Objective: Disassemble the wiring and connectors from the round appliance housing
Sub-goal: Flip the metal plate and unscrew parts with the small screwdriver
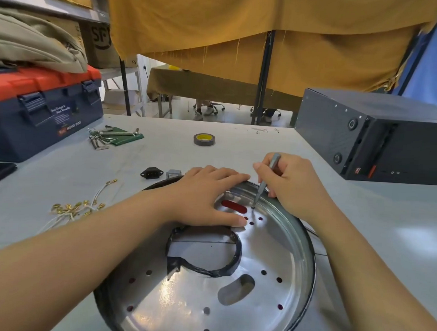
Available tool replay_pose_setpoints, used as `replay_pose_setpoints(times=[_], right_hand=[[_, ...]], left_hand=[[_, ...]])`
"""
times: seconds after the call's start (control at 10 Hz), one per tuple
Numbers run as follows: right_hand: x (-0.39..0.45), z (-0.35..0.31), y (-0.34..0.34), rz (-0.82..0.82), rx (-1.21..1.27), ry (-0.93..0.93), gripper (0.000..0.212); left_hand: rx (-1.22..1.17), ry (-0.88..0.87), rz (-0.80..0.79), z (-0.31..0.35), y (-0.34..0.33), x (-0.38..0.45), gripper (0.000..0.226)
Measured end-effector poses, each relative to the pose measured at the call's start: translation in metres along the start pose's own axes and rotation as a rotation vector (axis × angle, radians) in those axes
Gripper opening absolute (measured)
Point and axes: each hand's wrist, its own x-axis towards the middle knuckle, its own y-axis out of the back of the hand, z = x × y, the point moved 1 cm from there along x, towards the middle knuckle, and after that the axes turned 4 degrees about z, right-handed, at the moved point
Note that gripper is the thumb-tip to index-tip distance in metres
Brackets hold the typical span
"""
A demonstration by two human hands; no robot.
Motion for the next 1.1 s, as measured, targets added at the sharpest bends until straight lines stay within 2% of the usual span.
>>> replay_pose_setpoints(times=[0.3, 0.7, 0.9, 1.1], right_hand=[[0.0, 0.001, 0.0, 0.021, 0.005, -0.003, 0.034], [-0.001, 0.0, -0.006, -0.044, -0.079, 0.028, 0.034], [0.0, -0.003, -0.002, -0.155, -0.167, -0.019, 0.034], [0.003, -0.002, 0.005, -0.262, -0.091, -0.018, 0.034]], left_hand=[[-0.013, 0.004, 0.007, -0.001, -0.001, 0.001, 0.084], [-0.017, 0.007, 0.001, 0.001, -0.001, 0.0, 0.085], [-0.014, 0.008, -0.015, 0.002, 0.001, -0.001, 0.085], [-0.008, 0.018, -0.016, 0.003, 0.001, 0.0, 0.085]])
